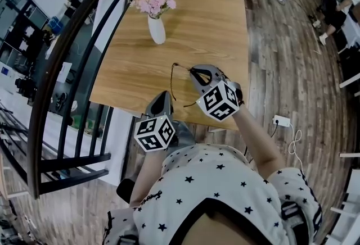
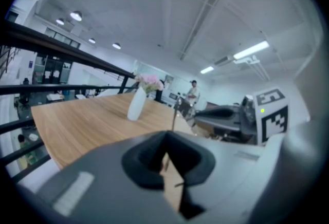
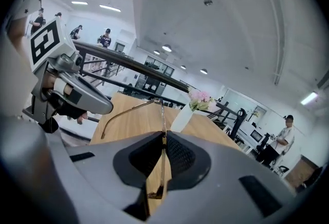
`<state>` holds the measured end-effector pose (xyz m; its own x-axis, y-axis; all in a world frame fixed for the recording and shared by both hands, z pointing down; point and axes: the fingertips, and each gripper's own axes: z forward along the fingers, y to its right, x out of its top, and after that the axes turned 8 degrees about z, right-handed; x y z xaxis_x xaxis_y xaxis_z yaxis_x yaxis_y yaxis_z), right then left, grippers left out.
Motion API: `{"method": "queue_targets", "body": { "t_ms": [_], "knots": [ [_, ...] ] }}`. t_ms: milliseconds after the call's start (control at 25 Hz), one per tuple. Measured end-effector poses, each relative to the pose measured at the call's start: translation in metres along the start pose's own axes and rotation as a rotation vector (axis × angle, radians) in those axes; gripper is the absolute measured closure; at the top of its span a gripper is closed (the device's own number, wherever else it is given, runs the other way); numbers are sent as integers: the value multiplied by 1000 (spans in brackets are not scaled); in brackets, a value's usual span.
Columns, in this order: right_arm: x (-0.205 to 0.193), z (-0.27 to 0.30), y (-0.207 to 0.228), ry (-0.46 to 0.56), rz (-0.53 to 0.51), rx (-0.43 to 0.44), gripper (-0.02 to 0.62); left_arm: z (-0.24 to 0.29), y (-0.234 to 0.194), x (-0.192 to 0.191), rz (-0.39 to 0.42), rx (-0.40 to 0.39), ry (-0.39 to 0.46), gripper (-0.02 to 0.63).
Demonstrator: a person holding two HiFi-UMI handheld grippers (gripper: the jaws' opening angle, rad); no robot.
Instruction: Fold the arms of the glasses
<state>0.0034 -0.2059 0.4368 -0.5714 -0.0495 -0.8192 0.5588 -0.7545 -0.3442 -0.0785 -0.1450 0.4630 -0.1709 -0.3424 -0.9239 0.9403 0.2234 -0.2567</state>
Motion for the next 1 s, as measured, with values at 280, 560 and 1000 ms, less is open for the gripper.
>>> {"method": "queue_targets", "body": {
  "t_ms": [280, 560, 1000],
  "knots": [
    [1, -12, 8, 54, 142, -60, 563, -5, 2, 2, 13, -9, 2, 598],
    [7, -17, 12, 86, 198, -76, 563, -1, 1, 1, 14, -12, -15, 598],
    [16, -19, 13, 129, 254, -91, 563, 4, 12, 9, 30, -53, -15, 598]
  ]
}}
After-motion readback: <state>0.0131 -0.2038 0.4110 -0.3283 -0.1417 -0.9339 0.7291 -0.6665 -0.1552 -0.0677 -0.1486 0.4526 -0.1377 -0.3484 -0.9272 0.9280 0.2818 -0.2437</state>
